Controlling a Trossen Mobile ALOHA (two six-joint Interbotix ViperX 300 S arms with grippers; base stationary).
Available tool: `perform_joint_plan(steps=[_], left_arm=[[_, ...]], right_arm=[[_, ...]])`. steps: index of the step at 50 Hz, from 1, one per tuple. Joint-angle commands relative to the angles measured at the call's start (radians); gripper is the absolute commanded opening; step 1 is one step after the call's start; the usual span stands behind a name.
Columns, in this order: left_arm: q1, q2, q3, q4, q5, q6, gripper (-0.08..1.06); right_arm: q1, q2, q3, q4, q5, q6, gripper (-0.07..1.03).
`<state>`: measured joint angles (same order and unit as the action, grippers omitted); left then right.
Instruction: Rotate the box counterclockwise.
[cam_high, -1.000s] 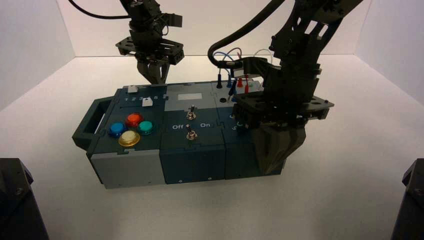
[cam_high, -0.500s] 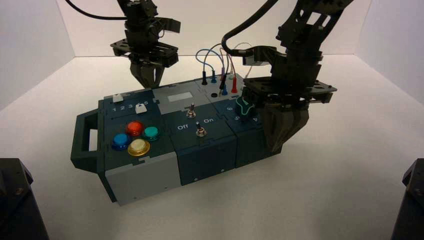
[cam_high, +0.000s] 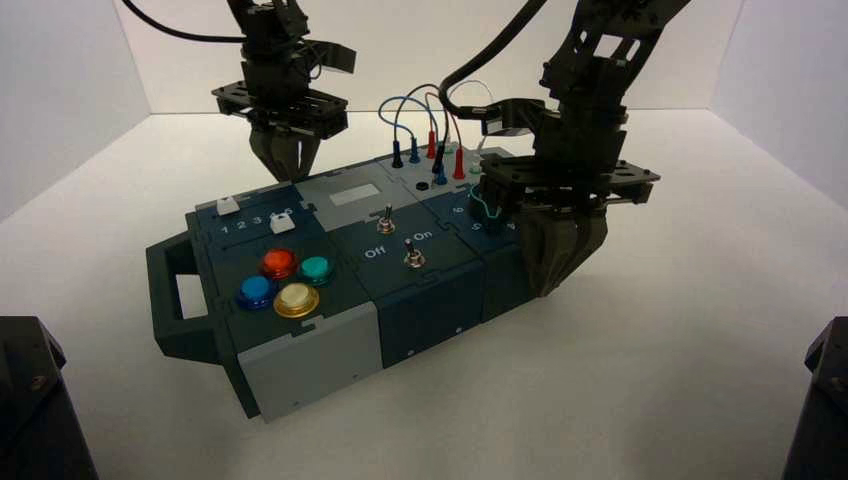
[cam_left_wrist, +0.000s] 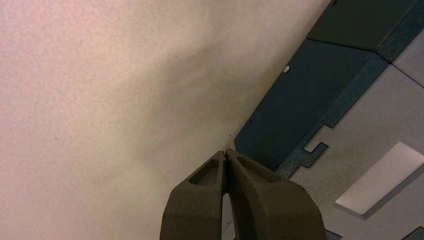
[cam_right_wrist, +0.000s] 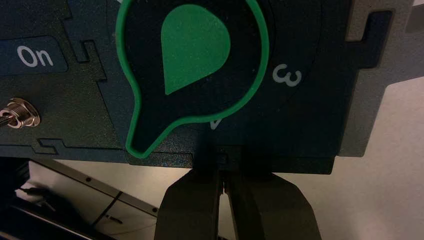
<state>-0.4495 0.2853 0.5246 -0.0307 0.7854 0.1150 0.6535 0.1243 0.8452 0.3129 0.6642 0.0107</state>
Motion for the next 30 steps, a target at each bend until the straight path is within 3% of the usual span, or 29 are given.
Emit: perform_joint_plan(steps=[1, 30], left_arm=[[-0.064, -0.014, -0.005, -0.015, 0.008, 0.000, -0.03], [-0.127, -0.012, 0.008, -0.026, 0.032, 0.000, -0.03]], right_arm=[[-0.043, 0.005, -0.091, -0.005, -0.031, 0.003, -0.02], [-0.092, 0.037, -0.150, -0.041, -0.028, 0.005, -0.02]])
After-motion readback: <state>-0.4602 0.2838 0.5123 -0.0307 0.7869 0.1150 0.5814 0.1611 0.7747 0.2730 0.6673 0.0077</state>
